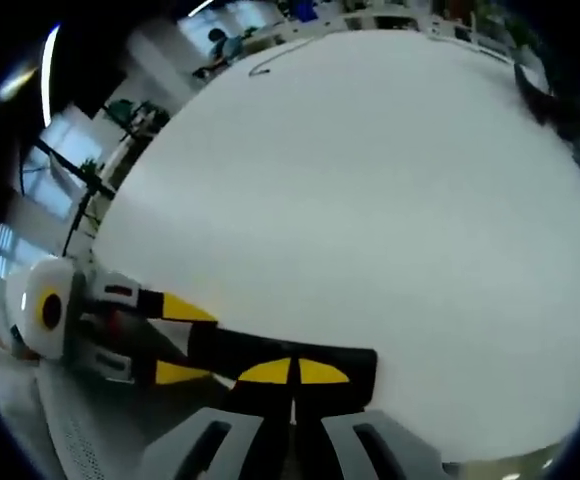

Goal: Press the specified remote control buttons in sequence, fully releasing each button before pressing the next.

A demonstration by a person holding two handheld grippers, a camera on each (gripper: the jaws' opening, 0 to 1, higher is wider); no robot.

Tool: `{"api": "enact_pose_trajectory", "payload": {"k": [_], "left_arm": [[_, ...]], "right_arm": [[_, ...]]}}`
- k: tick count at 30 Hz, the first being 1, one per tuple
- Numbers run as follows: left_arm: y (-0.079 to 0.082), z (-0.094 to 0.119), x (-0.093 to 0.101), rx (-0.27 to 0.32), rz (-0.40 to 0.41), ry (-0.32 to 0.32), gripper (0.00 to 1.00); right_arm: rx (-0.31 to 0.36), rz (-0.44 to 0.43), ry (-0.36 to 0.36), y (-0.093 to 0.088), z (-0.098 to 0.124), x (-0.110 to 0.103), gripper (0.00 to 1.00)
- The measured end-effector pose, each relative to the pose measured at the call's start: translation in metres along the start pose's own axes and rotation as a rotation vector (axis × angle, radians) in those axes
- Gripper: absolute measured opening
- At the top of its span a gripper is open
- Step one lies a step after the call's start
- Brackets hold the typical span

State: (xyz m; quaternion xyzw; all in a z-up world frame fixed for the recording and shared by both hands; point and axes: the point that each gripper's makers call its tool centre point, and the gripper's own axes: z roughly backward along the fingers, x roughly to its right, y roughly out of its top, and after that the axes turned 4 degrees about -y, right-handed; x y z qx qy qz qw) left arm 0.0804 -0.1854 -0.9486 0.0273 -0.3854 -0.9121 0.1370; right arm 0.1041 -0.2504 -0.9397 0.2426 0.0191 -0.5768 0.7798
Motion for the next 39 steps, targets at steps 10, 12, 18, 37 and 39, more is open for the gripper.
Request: {"api": "enact_pose_trajectory", "payload": {"k": [10,12,18,37,39], "left_arm": [[0.0002,0.0001,-0.0003,-0.014,-0.014,-0.016,0.24],[0.0001,0.0,-0.0003,-0.017,-0.016,-0.017,0.24],[0.0,0.0013,-0.0002,-0.023,-0.011,-0.016,0.24],[0.0007,0.0011,-0.0054,-0.019,-0.006,-0.024,0.25],[0.0006,0.0009,-0.0055,-0.017,-0.009,-0.026,0.25]], "right_arm": [[0.07,0.022,-0.143,0.0011,-0.0019,0.001,0.0],[0.079,0.016,-0.145,0.0013,-0.0017,0.0014,0.0],[0.083,0.058,-0.168,0.0018,-0.0023,0.0003,0.0],[0.092,-0.137,-0.064,0.0021,0.0014,0.0043,0.0],[0.071,-0.164,-0.06,-0.001,0.0033,0.0064,0.0]]}}
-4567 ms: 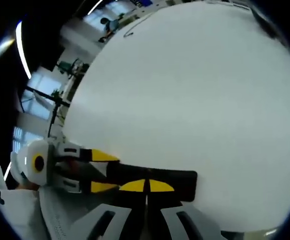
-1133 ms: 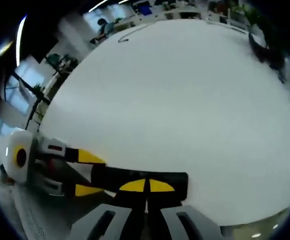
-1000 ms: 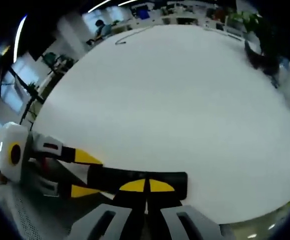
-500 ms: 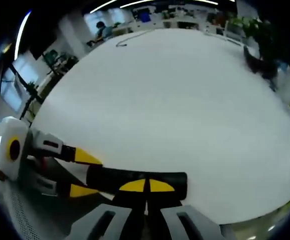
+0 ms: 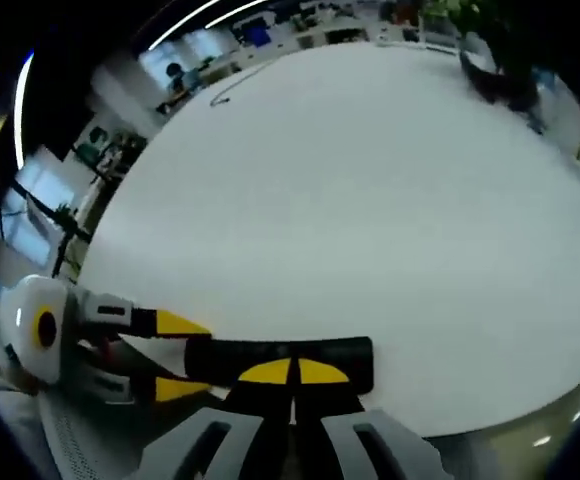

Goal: Press the specified remote control buttons in sequence, fully releasing each button before pressing the next.

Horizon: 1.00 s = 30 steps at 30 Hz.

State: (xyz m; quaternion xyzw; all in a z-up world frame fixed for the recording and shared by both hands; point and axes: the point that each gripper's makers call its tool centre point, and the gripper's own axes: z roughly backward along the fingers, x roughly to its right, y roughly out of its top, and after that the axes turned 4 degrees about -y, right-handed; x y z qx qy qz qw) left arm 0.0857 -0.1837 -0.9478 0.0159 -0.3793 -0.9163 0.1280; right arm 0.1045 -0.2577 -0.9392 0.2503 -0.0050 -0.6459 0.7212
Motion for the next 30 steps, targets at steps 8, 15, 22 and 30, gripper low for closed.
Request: {"api": "enact_pose_trajectory", "payload": {"k": [8,15,22,30], "left_arm": [[0.0008,-0.0011,-0.0005,-0.003,-0.005,0.001,0.25],[0.0013,-0.0012,-0.001,-0.014,-0.007,0.0,0.25],[0.0032,-0.0029,-0.0012,-0.012,-0.009,0.002,0.25],[0.0034,-0.0031,0.0008,-0.014,-0.038,-0.02,0.24]], "right_arm": [[-0.011,0.085,-0.048,-0.0019,-0.0013,-0.0016,0.0],[-0.011,0.195,-0.095,-0.0031,-0.0021,-0.0032,0.0],[-0.01,0.161,-0.079,-0.0025,-0.0022,-0.0019,0.0],[-0.012,0.079,-0.055,-0.0012,-0.0016,-0.0007,0.0]]}}
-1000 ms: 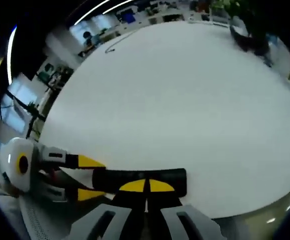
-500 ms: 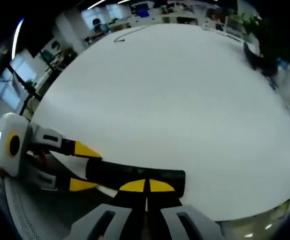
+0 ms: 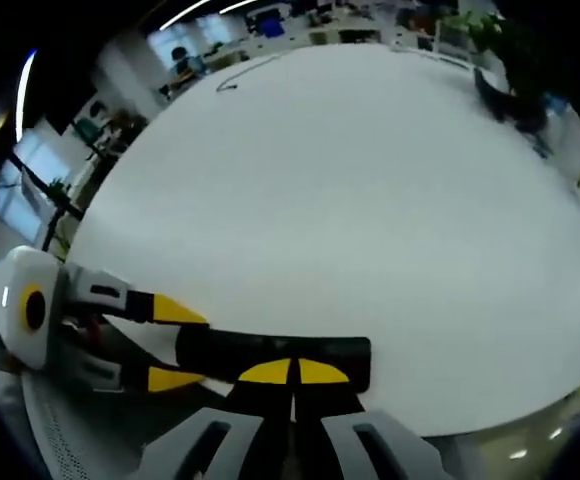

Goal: Press the specified remote control buttons in sequence, fully releasing each button before pressing the next.

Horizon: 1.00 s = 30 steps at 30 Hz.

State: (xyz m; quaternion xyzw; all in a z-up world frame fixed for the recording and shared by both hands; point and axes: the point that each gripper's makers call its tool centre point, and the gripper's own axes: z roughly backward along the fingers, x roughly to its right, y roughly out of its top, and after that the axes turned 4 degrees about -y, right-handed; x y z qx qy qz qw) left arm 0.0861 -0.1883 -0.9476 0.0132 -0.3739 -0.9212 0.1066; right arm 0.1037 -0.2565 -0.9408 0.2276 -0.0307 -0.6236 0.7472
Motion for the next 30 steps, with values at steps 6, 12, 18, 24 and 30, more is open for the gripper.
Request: {"api": "enact_pose_trajectory", "payload": {"k": [6,12,18,24,30], "left_arm": [[0.0,0.0,0.001,-0.013,-0.022,-0.012,0.24],[0.001,0.0,0.001,-0.02,-0.052,-0.013,0.23],[0.001,-0.003,0.01,-0.017,-0.074,-0.056,0.23],[0.001,-0.003,0.01,-0.01,-0.064,-0.057,0.24],[0.001,-0.003,0.01,-0.006,-0.058,-0.057,0.24]], "right_arm": [[-0.011,-0.053,0.037,0.0,0.0,-0.001,0.0],[0.0,-0.023,0.065,0.003,0.0,-0.008,0.0],[0.01,0.062,0.108,0.004,-0.002,-0.026,0.0],[-0.03,0.056,0.105,-0.003,-0.005,-0.024,0.0],[-0.034,0.017,0.107,-0.003,-0.004,-0.023,0.0]]}}
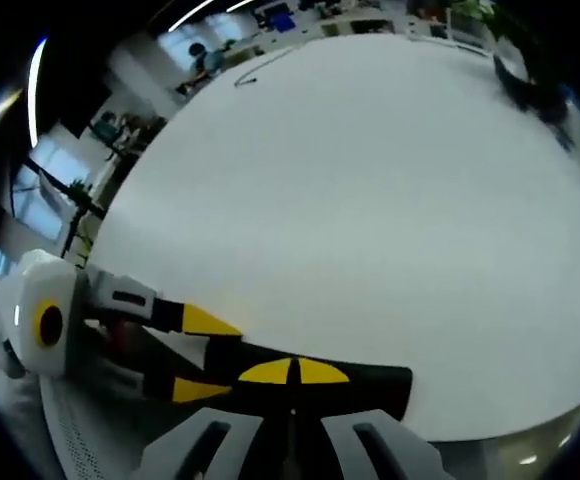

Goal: Press the specified remote control buttons in sequence, fully releasing each button before pressing the next.

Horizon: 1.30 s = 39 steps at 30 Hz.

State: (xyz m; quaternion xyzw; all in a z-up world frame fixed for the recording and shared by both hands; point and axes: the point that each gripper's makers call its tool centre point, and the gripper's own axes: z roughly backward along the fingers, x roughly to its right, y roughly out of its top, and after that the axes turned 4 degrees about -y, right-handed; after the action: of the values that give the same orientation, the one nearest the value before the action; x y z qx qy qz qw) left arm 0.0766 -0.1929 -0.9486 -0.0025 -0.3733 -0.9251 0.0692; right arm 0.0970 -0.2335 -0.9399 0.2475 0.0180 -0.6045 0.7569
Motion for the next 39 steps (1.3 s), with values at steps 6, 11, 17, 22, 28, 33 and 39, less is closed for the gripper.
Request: {"api": "enact_pose_trajectory", "payload": {"k": [6,11,17,22,28,33,39], "left_arm": [[0.0,0.0004,0.0,0.009,0.005,0.004,0.24],[0.0002,0.0004,0.0,0.014,0.01,0.01,0.24],[0.0008,0.0002,-0.0005,0.012,0.011,0.014,0.24],[0.0008,0.0006,-0.0007,0.011,0.01,0.011,0.24],[0.0006,0.0,-0.001,0.003,0.005,0.004,0.24],[0.0006,0.0001,-0.001,0.002,0.005,0.0,0.24],[0.0012,-0.0003,-0.0035,0.015,0.008,0.006,0.25]], "right_arm": [[0.004,-0.008,-0.003,-0.0008,0.0004,0.0002,0.0],[0.0,-0.021,-0.004,0.0007,-0.0012,0.0003,0.0],[-0.088,-0.013,-0.032,0.0028,-0.0049,0.001,0.0],[-0.101,-0.003,-0.051,0.001,-0.0037,0.0009,0.0],[0.05,-0.054,0.007,0.0023,-0.0013,0.0015,0.0],[0.013,-0.081,0.013,0.0021,-0.002,0.0019,0.0],[-0.011,-0.042,-0.034,0.0009,0.0019,0.0061,0.0]]}}
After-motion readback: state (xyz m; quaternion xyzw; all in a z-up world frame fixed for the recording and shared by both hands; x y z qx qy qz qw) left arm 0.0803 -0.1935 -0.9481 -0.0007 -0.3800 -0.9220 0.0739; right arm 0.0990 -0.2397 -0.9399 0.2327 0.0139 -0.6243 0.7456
